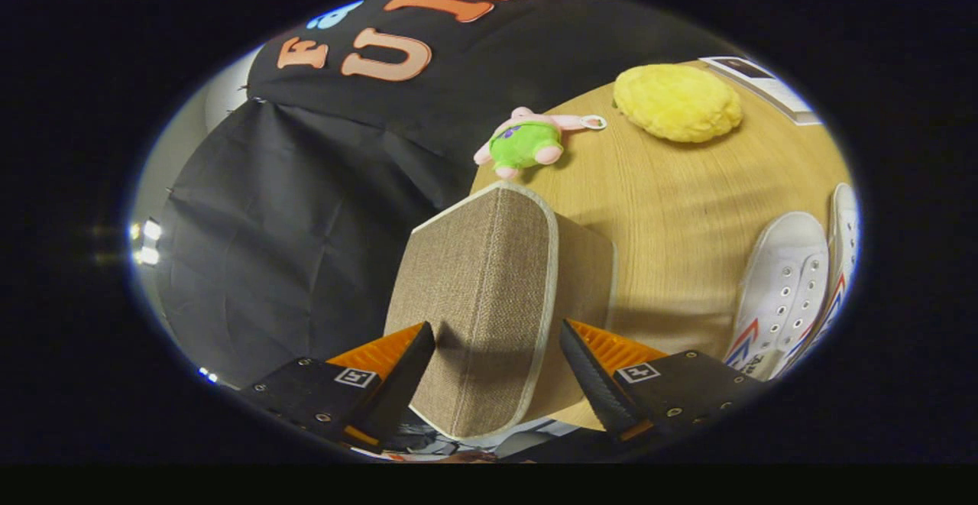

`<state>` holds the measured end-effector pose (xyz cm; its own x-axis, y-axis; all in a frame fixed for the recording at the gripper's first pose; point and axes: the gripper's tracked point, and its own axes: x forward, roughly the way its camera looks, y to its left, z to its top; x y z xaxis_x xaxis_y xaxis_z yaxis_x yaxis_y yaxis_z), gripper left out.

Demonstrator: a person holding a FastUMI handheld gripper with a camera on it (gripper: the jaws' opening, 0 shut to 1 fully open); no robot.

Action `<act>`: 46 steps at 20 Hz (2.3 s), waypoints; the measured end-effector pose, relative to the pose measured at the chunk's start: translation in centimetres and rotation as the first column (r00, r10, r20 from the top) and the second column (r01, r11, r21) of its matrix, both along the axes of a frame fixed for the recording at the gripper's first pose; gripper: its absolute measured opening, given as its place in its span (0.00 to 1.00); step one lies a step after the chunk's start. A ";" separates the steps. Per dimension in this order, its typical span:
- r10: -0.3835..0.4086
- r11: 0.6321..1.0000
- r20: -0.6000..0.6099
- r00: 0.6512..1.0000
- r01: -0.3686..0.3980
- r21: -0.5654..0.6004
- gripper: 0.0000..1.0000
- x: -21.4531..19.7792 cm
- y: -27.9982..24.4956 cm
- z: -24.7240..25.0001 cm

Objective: Open the storage box then place both shoes into the box .Put the left shoe in first, then the right shoe, with the right side of both shoes facing outward in a uniform manner.

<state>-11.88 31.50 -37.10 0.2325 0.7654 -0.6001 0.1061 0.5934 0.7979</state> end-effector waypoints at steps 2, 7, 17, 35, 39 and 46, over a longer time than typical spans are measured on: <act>-0.008 0.999 0.000 1.000 0.008 0.039 0.98 0.0 0.6 -0.2; -0.063 0.994 -0.048 0.997 0.067 0.083 0.95 0.2 0.4 0.6; -0.052 0.987 -0.048 0.997 0.059 0.150 0.65 1.1 -0.3 6.1; 0.022 0.942 0.084 0.996 -0.049 0.331 0.54 6.1 15.4 19.0; 0.063 0.958 0.091 0.994 -0.086 0.275 0.44 5.6 18.2 17.9; 0.080 0.996 0.177 0.981 -0.083 0.012 0.67 6.3 11.6 12.3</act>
<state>-5.58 43.09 -24.83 0.2692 0.7973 -0.5403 -0.0850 0.5785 0.8113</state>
